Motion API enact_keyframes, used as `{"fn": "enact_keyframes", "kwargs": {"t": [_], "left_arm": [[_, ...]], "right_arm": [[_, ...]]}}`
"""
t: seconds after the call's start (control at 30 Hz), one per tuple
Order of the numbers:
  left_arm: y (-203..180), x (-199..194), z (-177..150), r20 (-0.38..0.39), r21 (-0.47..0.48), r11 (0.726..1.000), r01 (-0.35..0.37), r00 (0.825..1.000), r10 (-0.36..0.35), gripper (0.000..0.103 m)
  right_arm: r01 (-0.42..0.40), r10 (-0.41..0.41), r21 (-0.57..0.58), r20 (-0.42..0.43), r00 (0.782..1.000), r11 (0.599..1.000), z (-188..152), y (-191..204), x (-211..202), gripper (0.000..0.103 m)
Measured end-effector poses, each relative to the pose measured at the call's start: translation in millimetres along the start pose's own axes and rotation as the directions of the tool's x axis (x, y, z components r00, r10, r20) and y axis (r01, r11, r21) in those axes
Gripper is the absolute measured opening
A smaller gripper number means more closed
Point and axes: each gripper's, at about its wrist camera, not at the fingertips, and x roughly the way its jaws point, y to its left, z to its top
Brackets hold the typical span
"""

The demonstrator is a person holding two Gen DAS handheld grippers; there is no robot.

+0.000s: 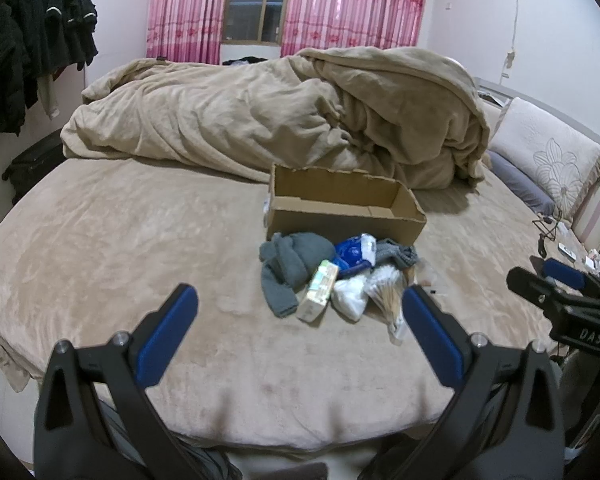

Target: Organize objects

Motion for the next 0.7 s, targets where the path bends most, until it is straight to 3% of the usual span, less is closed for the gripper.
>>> {"fn": "enact_keyframes", "kwargs": {"t": [0.7], "left_arm": [[-0.4, 2.8, 1.7, -0.006, 0.002, 1.000, 0.005, 1.000, -0.005, 0.103]], "right_arm": [[-0.001, 0.001, -0.003, -0.003, 1.000, 1.000, 0.5, 0.7, 1.8, 0.103]]}}
